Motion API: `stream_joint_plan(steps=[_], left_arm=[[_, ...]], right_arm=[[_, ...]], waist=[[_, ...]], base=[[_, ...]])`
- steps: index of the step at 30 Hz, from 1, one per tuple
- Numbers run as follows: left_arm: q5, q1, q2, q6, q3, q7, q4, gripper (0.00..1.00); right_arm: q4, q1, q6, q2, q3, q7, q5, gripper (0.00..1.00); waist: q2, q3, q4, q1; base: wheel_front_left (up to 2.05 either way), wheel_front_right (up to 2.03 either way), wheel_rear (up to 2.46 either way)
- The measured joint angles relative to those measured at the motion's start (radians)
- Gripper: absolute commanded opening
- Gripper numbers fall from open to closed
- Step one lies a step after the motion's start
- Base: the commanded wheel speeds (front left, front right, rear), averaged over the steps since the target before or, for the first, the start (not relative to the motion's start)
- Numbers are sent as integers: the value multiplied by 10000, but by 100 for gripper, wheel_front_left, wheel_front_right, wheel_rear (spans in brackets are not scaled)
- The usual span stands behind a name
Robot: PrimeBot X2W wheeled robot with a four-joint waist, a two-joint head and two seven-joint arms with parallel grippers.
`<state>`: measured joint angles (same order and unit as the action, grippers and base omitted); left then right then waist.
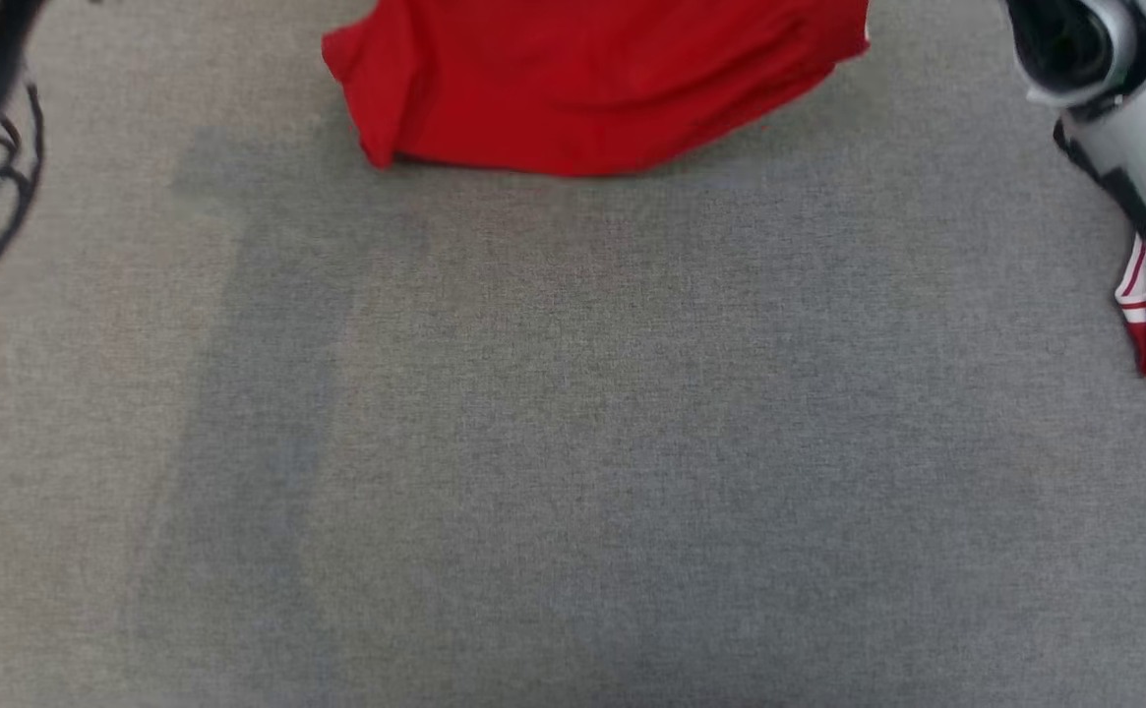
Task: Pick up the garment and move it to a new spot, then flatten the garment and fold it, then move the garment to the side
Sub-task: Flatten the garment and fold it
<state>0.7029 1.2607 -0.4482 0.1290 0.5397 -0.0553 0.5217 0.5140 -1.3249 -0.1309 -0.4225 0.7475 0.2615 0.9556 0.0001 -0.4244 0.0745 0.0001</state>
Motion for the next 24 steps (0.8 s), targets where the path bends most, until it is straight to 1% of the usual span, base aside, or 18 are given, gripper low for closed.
stream_joint_plan(steps=[3,6,9,12,16,20,22,23,24], left_arm=[[38,1273,-380,21,207,27,387,0],[63,2398,-627,21,282,184,779,0],[104,3237,-617,27,451,343,1129,0],[362,3646,-604,27,706,520,1509,0],[748,3607,-535,27,1289,830,1870,0],[1509,2747,-635,27,1825,928,2006,0],[1839,2186,-780,27,2219,754,1967,0],[1896,1900,-917,27,2437,633,1919,0],[2174,1586,-1049,27,2585,516,1871,0]], right_arm=[[92,-967,0,378,-355,2,-113,0],[92,-1691,0,573,-892,4,-408,0],[217,-2033,0,700,-1325,12,-585,0],[339,-2164,0,834,-1427,12,-790,0],[389,-1941,0,817,-1114,12,-867,0],[276,-1076,0,629,-320,12,-591,0],[134,-574,0,474,138,12,-389,0],[6,-267,0,357,384,12,-278,0],[-148,55,0,249,504,12,-207,0]], waist=[[0,-473,-126,1],[0,-839,-280,0],[0,-1148,-422,1],[0,-1365,-546,1],[0,-1407,-643,1],[-1,-1160,-646,0],[0,-956,-640,0],[0,-820,-638,0],[0,-676,-637,0]], base=[[0,0,0],[0,0,0],[0,0,0],[0,0,0],[0,0,0],[0,0,0],[0,0,0],[0,0,0],[0,0,0]])
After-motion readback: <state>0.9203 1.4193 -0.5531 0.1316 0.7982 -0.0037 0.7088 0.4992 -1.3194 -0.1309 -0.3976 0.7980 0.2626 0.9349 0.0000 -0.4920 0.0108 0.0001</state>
